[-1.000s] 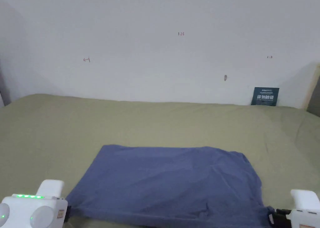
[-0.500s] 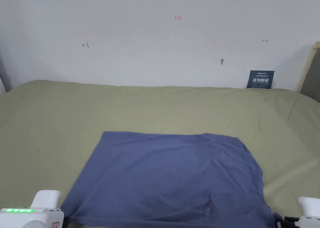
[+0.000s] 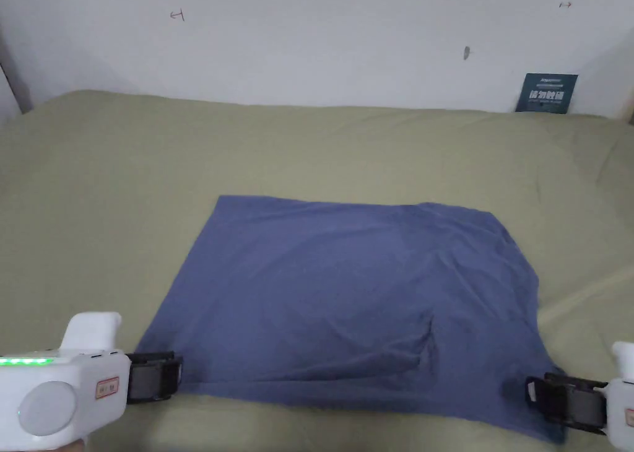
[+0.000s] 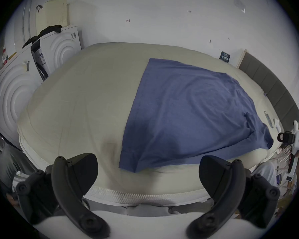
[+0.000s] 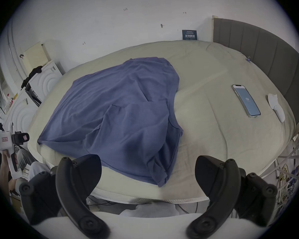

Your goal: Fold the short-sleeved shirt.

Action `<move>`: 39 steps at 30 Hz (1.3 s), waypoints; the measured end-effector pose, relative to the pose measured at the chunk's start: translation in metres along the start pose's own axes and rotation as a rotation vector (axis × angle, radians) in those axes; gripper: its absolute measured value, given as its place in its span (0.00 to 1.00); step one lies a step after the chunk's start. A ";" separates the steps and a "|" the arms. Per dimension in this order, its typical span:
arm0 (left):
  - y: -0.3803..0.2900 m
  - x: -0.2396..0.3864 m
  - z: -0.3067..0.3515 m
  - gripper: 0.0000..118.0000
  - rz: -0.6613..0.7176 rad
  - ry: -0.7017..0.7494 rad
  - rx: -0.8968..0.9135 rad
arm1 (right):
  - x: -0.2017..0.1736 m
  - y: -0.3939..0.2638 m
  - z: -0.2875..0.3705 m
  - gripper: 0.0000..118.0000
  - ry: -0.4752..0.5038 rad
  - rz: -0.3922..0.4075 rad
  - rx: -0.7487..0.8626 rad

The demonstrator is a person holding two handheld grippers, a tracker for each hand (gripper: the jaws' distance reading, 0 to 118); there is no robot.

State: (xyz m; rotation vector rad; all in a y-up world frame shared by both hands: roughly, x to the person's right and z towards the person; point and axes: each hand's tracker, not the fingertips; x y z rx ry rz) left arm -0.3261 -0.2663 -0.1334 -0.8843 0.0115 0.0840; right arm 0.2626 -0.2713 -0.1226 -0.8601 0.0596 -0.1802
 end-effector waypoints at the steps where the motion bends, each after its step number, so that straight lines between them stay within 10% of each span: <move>1: -0.003 -0.003 0.005 0.96 0.015 -0.005 0.017 | -0.004 -0.001 0.003 0.91 0.003 0.008 0.013; 3: -0.009 -0.008 0.014 0.79 0.041 -0.006 0.057 | -0.008 -0.005 0.012 0.71 0.010 0.021 0.067; 6: -0.018 -0.017 0.016 0.00 0.032 0.002 0.059 | -0.015 -0.011 0.021 0.03 -0.017 0.076 0.122; 8: -0.024 -0.024 0.009 0.00 0.010 0.007 0.041 | -0.017 -0.013 0.022 0.02 -0.055 0.124 0.137; 13: -0.029 -0.035 -0.006 0.01 0.004 0.024 -0.012 | -0.013 -0.019 0.015 0.02 -0.036 0.125 0.101; 14: -0.028 -0.038 -0.010 0.14 0.005 0.020 -0.013 | -0.011 -0.020 0.013 0.02 -0.038 0.117 0.090; 16: -0.025 -0.042 -0.019 0.92 0.008 0.008 -0.043 | -0.007 -0.022 0.010 0.02 -0.036 0.088 0.074; 17: -0.023 -0.043 -0.026 1.00 0.003 0.001 -0.081 | -0.005 -0.022 0.009 0.02 -0.034 0.078 0.070; 27: 0.008 -0.027 -0.087 0.95 -0.045 0.018 -0.149 | -0.007 -0.020 0.000 0.02 -0.050 0.053 0.032; 31: 0.010 -0.017 -0.083 0.60 -0.072 0.031 -0.168 | -0.004 -0.018 -0.003 0.02 -0.054 0.062 0.025; 34: 0.007 0.001 -0.049 0.03 -0.059 0.009 -0.123 | 0.010 -0.018 -0.010 0.02 -0.044 0.059 0.024; 36: 0.014 -0.009 -0.056 0.03 -0.037 -0.015 -0.148 | 0.011 -0.017 -0.011 0.06 -0.040 0.067 0.025; 39: 0.018 -0.010 -0.054 0.03 -0.044 -0.005 -0.141 | 0.014 -0.015 -0.013 0.89 -0.022 0.080 0.015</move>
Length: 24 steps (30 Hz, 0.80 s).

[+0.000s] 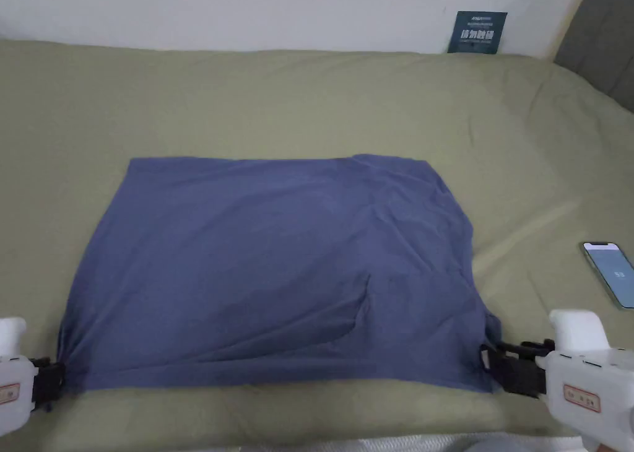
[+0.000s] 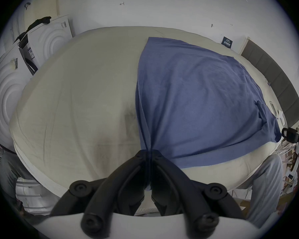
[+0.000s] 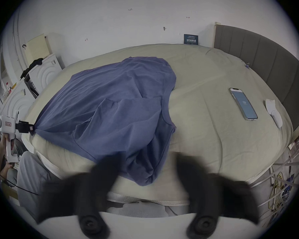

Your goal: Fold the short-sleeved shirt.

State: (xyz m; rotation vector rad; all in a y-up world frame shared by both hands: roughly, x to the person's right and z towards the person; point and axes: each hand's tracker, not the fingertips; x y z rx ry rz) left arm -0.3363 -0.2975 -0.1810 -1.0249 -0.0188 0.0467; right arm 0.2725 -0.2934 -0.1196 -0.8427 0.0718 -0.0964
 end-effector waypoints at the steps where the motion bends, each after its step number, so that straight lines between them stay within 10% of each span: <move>1: -0.005 0.004 -0.003 0.03 0.007 0.000 -0.001 | 0.000 0.000 -0.003 1.00 0.007 0.001 -0.017; 6: -0.002 0.004 -0.005 0.03 0.008 0.014 -0.002 | -0.004 -0.007 -0.026 0.88 0.012 0.046 -0.112; 9: -0.002 0.006 -0.006 0.03 0.015 0.018 -0.008 | -0.002 -0.010 -0.035 0.17 -0.006 0.065 -0.095; 10: -0.001 0.005 -0.006 0.03 0.016 0.018 -0.009 | -0.001 -0.013 -0.038 0.11 -0.004 0.064 -0.097; 24: 0.052 0.001 0.019 0.03 0.020 -0.033 0.093 | 0.001 0.063 0.001 0.07 0.059 0.072 0.068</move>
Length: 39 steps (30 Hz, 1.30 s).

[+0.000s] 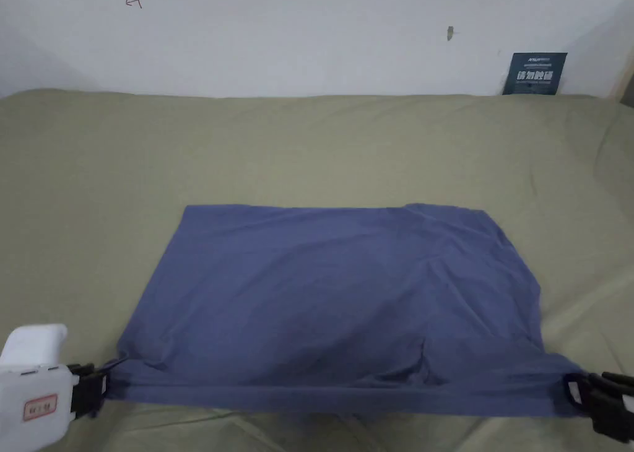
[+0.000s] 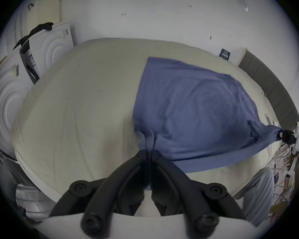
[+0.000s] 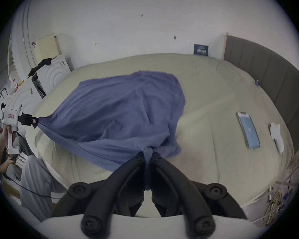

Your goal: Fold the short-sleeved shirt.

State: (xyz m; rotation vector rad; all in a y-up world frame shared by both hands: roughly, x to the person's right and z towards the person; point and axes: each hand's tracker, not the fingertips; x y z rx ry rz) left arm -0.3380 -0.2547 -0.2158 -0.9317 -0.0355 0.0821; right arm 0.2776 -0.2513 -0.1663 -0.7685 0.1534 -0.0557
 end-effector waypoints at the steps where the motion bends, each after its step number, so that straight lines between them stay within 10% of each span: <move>1: 0.010 0.000 -0.002 0.03 0.000 0.000 0.013 | 0.002 0.010 -0.005 0.07 -0.003 0.003 0.010; 20: 0.145 0.009 -0.152 0.05 0.063 -0.025 -0.059 | 0.030 0.123 -0.171 0.07 -0.054 -0.171 -0.111; 21: 0.144 0.009 -0.151 0.12 0.061 -0.031 -0.046 | 0.031 0.123 -0.170 0.12 -0.049 -0.205 -0.111; 24: 0.134 0.006 -0.145 1.00 0.071 0.012 -0.032 | 0.032 0.114 -0.162 0.98 -0.042 -0.233 -0.098; 29: 0.102 -0.018 -0.114 1.00 0.091 0.042 -0.017 | 0.030 0.086 -0.130 0.99 -0.011 -0.276 -0.062; 31: 0.085 -0.024 -0.103 0.92 0.095 0.060 -0.011 | 0.025 0.073 -0.120 0.86 -0.017 -0.270 -0.077; 32: 0.078 -0.026 -0.099 0.77 0.099 0.070 -0.010 | 0.023 0.067 -0.115 0.64 -0.026 -0.259 -0.081; 34: 0.068 -0.032 -0.095 0.11 0.104 0.065 -0.022 | 0.018 0.057 -0.110 0.02 -0.063 -0.226 -0.090; 39: 0.062 -0.027 -0.100 0.01 0.130 0.034 -0.035 | 0.011 0.042 -0.105 0.02 -0.078 -0.178 -0.118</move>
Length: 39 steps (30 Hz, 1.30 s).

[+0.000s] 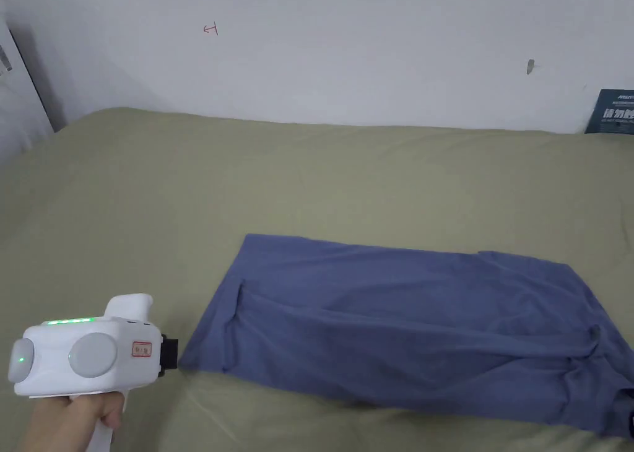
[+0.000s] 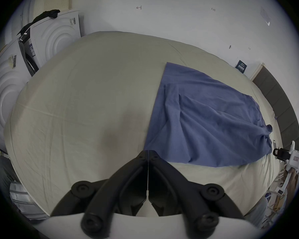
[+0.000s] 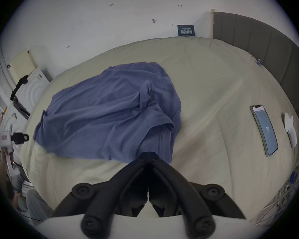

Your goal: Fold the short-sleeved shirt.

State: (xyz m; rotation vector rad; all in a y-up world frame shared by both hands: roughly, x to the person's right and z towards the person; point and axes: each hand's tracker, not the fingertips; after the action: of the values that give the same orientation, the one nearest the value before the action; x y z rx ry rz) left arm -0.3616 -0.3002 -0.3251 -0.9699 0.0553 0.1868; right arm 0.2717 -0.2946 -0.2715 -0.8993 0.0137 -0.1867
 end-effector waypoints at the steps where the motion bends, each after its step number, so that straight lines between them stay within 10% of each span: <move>1: 0.002 0.003 -0.003 0.28 -0.004 0.002 0.000 | -0.002 -0.001 0.001 0.02 -0.014 0.025 0.000; 3: 0.008 0.012 -0.008 0.98 -0.034 0.005 -0.016 | -0.003 0.000 0.001 0.02 -0.021 0.050 0.010; 12: 0.020 0.037 -0.055 0.97 -0.063 0.070 -0.122 | 0.005 0.011 -0.013 0.02 -0.024 0.031 0.001; 16: 0.015 0.038 -0.047 0.51 -0.100 0.073 -0.072 | 0.013 0.014 -0.013 0.14 -0.027 0.009 0.015; 17: 0.015 0.037 -0.042 0.20 -0.104 0.043 -0.075 | 0.016 0.015 -0.013 0.40 -0.015 -0.010 0.016; 19: 0.010 0.052 -0.021 0.05 -0.085 0.011 -0.070 | 0.022 0.018 -0.021 1.00 0.002 -0.040 -0.023; 26: 0.019 0.049 -0.033 0.05 -0.097 0.037 -0.081 | 0.022 0.033 -0.057 0.86 0.011 -0.045 -0.098; 30: 0.020 0.047 -0.036 0.05 -0.111 0.039 -0.084 | 0.006 0.032 -0.068 0.42 -0.073 0.056 -0.128; 31: 0.022 0.046 -0.036 0.05 -0.112 0.039 -0.083 | 0.003 0.030 -0.063 0.09 -0.026 0.073 -0.109; 39: 0.018 0.042 -0.020 0.05 -0.125 0.035 -0.095 | 0.009 0.023 -0.023 0.07 0.020 0.042 -0.104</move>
State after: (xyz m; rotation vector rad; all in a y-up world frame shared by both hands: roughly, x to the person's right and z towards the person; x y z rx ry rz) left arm -0.3225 -0.3008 -0.3567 -1.0678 0.0174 0.0579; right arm 0.2826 -0.2999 -0.3033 -1.0001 0.0611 -0.1573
